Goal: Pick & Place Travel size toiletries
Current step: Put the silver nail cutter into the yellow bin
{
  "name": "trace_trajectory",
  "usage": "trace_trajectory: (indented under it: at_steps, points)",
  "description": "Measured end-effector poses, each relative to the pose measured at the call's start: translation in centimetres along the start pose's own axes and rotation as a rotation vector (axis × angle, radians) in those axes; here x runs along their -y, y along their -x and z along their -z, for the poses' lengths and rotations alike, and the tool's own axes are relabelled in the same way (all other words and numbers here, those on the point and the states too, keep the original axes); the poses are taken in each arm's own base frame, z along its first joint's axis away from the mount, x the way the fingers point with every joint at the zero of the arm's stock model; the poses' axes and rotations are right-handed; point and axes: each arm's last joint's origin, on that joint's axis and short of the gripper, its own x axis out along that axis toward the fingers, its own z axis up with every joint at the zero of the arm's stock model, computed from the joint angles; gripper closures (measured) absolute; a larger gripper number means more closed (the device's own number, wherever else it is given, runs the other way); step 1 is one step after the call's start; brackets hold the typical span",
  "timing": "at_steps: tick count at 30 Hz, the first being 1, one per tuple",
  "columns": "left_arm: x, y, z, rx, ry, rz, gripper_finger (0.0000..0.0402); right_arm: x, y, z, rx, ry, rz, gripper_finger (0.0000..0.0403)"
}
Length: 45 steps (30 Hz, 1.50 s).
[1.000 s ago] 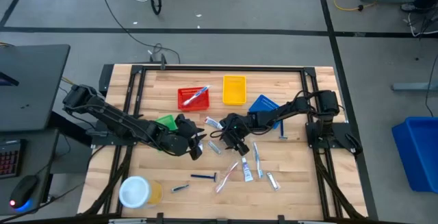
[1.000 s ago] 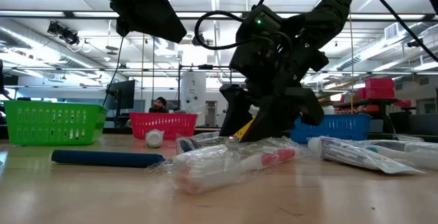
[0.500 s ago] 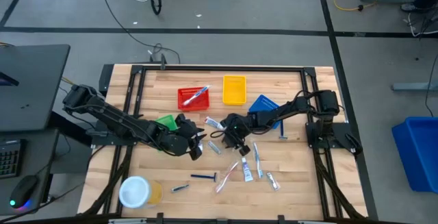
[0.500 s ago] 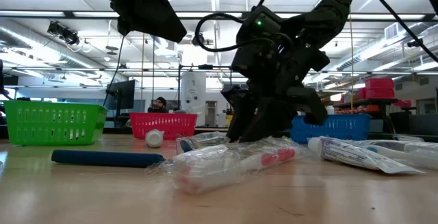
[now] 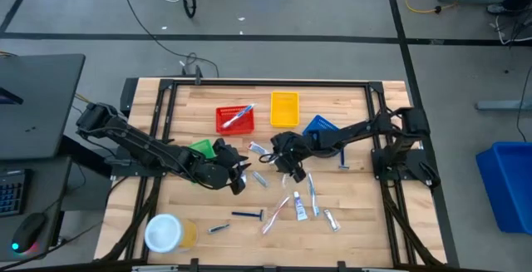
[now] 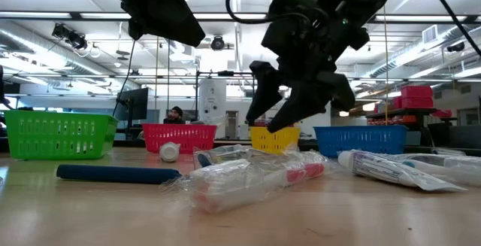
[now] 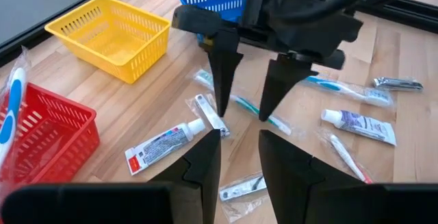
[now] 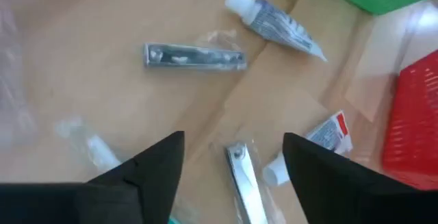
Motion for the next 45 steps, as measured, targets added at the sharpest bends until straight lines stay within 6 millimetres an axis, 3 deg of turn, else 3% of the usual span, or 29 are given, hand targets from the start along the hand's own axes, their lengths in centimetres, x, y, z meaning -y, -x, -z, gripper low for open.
trace_trajectory:
  at_steps: [6,16,21,28,35,45]
  points:
    - [0.0,0.0,0.0,0.000,0.013,0.000,0.0294,1.2,-0.8,2.2,-0.070,-0.031,0.008,0.0120]
    - [0.0,0.0,0.0,0.000,0.003,0.000,0.0294,2.5,-2.3,5.1,-0.072,-0.114,-0.045,0.0157]
    - [0.0,0.0,0.0,-0.001,0.001,-0.001,0.0294,2.4,-2.9,5.2,-0.055,-0.098,-0.065,0.0187]
    - [0.0,0.0,0.0,0.001,0.000,-0.002,0.0294,2.1,-3.0,5.3,-0.064,-0.099,-0.079,0.0258]
    - [0.0,0.0,0.0,0.002,0.001,-0.004,0.0294,2.0,-3.0,5.5,-0.064,-0.210,-0.102,0.0320]
    - [0.0,0.0,0.0,0.002,0.002,-0.004,0.0294,0.8,-2.0,3.5,-0.058,-0.390,-0.123,0.0340]
